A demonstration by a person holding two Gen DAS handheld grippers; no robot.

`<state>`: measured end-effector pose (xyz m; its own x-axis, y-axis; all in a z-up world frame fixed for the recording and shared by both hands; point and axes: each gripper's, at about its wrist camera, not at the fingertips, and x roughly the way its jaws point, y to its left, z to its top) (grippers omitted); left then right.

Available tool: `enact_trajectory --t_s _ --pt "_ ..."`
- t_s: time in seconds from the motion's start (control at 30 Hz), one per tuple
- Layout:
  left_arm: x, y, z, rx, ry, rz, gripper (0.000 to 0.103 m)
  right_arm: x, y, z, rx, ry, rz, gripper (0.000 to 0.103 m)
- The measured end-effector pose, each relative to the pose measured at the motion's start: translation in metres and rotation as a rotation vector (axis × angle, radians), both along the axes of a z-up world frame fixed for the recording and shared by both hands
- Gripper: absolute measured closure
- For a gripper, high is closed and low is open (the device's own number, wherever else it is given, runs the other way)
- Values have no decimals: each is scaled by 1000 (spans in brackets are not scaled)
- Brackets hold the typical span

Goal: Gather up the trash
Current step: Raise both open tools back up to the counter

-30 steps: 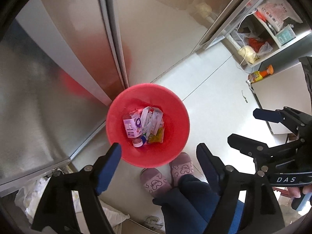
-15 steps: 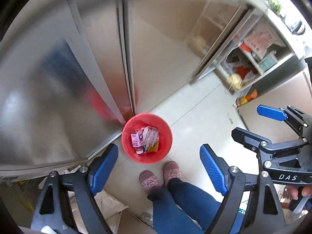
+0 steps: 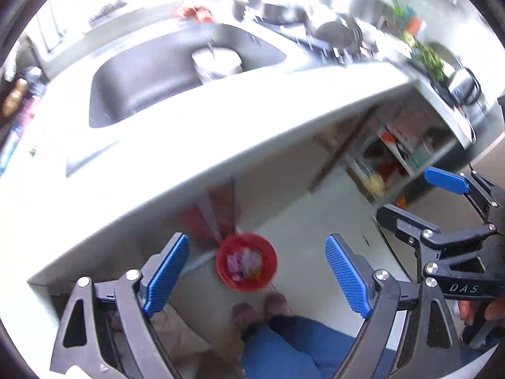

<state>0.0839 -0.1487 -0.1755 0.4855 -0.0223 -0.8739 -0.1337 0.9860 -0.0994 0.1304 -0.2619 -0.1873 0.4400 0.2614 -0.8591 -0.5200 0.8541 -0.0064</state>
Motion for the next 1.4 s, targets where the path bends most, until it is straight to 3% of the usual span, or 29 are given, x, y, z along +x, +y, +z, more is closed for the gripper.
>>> enact_trajectory --t_s 0.27,0.43,0.63,0.87,1.4 --pt "0 33 47 41 -61 121 16 14 28 41 33 -73 124 5" --pt "-7 72 73 13 -75 217 16 16 61 64 63 -93 191 5" --pt "-23 119 101 83 -95 300 16 19 114 87 92 -98 284 5" --pt "-30 196 110 95 -89 396 16 31 194 99 101 -103 387 5" --pt "-25 385 112 58 -69 478 16 52 368 96 78 -44 494 5"
